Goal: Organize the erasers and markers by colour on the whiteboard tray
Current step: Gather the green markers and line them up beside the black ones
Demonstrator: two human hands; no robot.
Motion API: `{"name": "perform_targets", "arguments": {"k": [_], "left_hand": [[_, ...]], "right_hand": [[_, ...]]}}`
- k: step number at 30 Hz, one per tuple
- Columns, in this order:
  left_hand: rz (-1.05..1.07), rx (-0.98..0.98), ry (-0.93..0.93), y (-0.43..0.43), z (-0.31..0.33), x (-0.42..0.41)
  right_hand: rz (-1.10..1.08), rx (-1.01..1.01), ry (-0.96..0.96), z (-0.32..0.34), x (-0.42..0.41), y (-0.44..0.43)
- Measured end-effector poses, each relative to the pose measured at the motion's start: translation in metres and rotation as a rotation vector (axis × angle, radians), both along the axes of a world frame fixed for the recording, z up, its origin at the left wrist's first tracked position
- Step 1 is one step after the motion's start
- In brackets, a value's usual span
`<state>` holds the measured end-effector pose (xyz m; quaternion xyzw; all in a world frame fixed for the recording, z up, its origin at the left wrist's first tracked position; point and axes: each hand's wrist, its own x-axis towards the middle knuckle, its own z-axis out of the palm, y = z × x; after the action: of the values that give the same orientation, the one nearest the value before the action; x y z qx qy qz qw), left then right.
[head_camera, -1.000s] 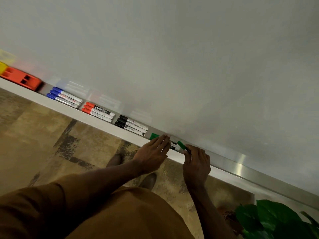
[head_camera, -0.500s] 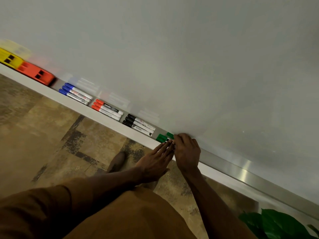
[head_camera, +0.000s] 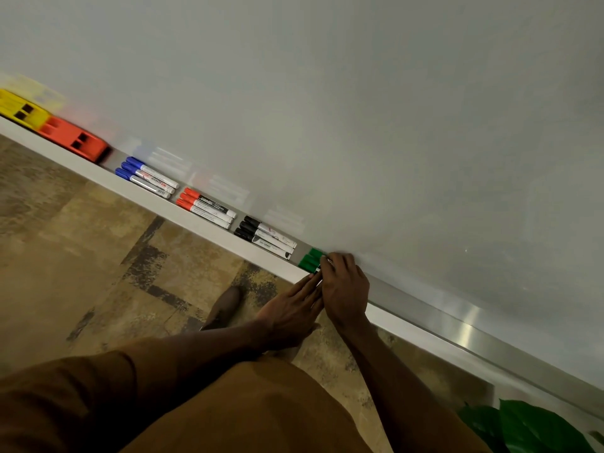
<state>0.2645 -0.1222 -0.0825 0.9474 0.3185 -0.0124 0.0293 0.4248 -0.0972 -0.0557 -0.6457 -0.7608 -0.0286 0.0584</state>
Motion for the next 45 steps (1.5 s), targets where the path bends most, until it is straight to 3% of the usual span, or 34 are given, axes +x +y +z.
{"name": "perform_targets", "arguments": {"k": [9,29,45], "left_hand": [[0.027,0.036,0.017,-0.001,-0.007,0.0],[0.047,0.121,0.107,-0.002,-0.009,0.001],[0.066,0.05,0.073,-0.002,-0.013,-0.004]], "right_hand": [[0.052,0.051,0.128,-0.006,0.015,-0.009],[0.123,-0.006,0.098,-0.009,0.014,-0.007],[0.118,-0.011,0.086,-0.004,0.009,-0.003]]}}
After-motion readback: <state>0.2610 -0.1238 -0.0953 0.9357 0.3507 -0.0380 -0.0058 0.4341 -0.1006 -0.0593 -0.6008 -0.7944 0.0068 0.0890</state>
